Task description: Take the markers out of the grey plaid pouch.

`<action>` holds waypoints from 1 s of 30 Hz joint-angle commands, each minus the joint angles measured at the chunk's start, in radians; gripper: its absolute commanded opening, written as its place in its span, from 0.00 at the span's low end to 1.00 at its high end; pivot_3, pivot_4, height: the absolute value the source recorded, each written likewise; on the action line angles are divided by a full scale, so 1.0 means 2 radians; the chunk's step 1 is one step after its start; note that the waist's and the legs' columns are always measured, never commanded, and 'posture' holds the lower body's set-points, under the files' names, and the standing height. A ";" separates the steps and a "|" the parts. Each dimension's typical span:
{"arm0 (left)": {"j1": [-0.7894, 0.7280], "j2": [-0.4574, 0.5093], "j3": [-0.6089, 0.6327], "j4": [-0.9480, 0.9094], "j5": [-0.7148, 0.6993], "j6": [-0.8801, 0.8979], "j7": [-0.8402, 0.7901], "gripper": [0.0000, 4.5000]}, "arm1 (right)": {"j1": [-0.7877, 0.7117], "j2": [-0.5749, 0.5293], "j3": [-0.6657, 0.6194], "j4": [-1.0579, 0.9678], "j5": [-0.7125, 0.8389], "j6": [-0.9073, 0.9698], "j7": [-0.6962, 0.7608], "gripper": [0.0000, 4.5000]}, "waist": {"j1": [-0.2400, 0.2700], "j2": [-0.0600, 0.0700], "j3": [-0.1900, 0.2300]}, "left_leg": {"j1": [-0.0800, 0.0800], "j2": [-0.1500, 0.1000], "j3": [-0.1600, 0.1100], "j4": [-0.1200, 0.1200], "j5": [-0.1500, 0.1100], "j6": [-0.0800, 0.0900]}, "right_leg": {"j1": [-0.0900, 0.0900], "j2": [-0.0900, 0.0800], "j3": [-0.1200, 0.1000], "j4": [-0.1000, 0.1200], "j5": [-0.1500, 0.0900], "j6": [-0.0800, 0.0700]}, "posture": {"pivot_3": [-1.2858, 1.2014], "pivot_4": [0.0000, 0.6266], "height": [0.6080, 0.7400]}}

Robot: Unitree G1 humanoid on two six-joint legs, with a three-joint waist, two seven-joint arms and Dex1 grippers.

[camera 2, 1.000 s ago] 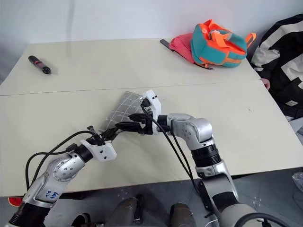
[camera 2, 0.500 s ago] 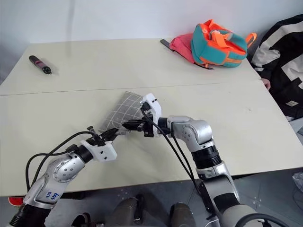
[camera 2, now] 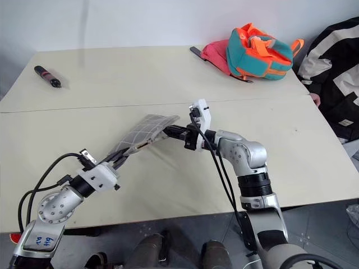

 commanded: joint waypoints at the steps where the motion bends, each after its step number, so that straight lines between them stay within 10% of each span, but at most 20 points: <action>1: 0.028 0.010 0.031 -0.049 -0.052 -0.019 -0.029 0.00 | -0.014 -0.016 -0.051 0.049 -0.031 -0.077 -0.046 0.00 | 0.000 0.000 0.000 | 0.000 0.000 0.000 0.000 0.000 0.000 | 0.000 0.000 0.000 0.000 0.000 0.000 | 0.52 0.24 1.00; 13: 0.060 -0.020 0.085 -0.036 -0.111 -0.006 -0.035 0.00 | -0.023 -0.063 -0.077 0.135 -0.078 -0.176 -0.081 0.00 | 0.000 0.000 0.000 | 0.000 0.000 0.001 0.001 0.000 0.000 | 0.000 0.000 0.000 0.000 0.000 0.000 | 0.52 0.24 1.00; 20: 0.041 -0.035 0.072 -0.052 -0.272 0.117 -0.075 0.00 | 0.009 -0.121 -0.060 0.044 0.005 -0.098 0.092 0.00 | 0.003 0.000 0.000 | 0.000 0.000 0.000 0.003 -0.001 0.002 | 0.001 0.000 0.000 0.000 0.000 0.000 | 0.52 0.24 1.00; 30: 0.034 -0.037 0.021 -0.022 -0.221 0.087 -0.118 0.00 | 0.021 -0.122 -0.072 -0.013 0.064 -0.038 0.100 0.00 | 0.001 0.000 0.000 | 0.000 0.002 0.002 0.004 -0.002 0.001 | 0.002 0.001 0.000 -0.004 0.000 0.000 | 0.52 0.24 1.00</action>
